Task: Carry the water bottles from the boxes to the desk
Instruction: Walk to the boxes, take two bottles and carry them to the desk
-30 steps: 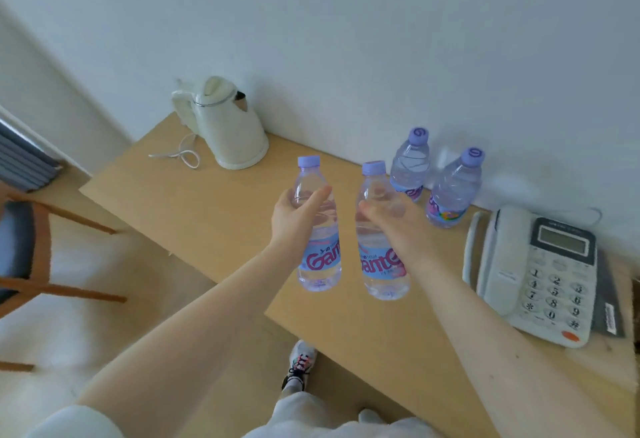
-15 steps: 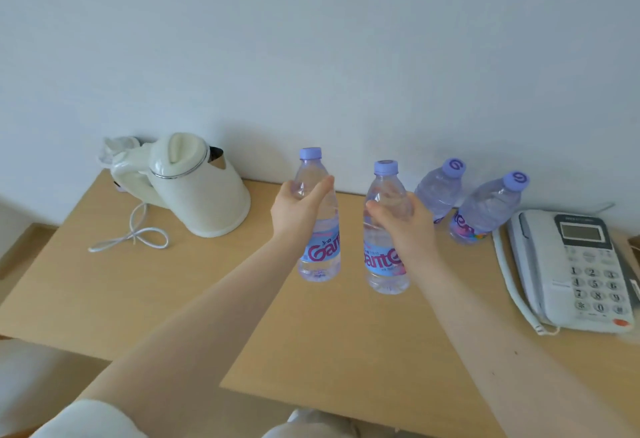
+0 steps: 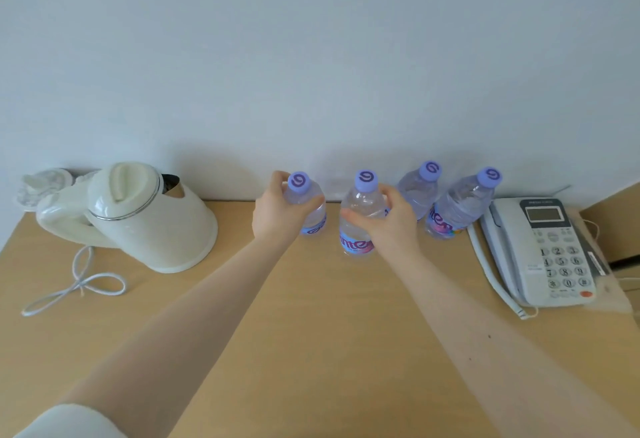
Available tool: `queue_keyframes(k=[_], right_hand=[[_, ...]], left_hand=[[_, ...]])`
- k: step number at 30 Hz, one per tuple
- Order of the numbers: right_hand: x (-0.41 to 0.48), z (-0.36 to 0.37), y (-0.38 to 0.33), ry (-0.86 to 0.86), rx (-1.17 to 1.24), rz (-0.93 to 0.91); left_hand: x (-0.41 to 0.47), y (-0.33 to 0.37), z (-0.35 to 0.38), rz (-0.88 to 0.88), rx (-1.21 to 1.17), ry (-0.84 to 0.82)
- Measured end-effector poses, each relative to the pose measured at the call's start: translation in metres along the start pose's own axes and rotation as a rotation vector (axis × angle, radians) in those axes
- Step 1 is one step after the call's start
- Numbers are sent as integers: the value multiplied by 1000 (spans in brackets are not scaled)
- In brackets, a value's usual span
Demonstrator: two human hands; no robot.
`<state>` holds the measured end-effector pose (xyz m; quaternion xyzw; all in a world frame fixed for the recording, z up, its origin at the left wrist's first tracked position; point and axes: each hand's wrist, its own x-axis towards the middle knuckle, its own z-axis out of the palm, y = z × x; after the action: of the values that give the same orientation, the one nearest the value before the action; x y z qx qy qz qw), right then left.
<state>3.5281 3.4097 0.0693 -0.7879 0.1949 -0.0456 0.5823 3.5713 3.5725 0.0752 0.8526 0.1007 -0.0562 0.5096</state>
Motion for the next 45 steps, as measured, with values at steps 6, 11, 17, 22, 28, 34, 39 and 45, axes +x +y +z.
queue_keyframes(k=[6,11,17,22,28,34,39,45], right_hand=[[14,4,3,28,-15,-15],[21,11,7,43,-13,-15],[24,16,7,42,-57,-36],[20,15,10,46,-41,-25],[10,11,23,69,-107,-1],[-12,-5,29,68,-78,51],[-37,-38,32,68,-73,41],[-78,-117,49,79,-155,15]], left_hand=[[8,5,6,-2,81,-38],[14,5,10,22,130,-43],[20,8,10,30,135,-106],[20,-1,10,56,119,-151],[17,-19,8,34,150,-160],[-9,-30,4,-33,270,-161],[-43,-21,15,-69,358,-164],[-98,12,66,-3,490,-251]])
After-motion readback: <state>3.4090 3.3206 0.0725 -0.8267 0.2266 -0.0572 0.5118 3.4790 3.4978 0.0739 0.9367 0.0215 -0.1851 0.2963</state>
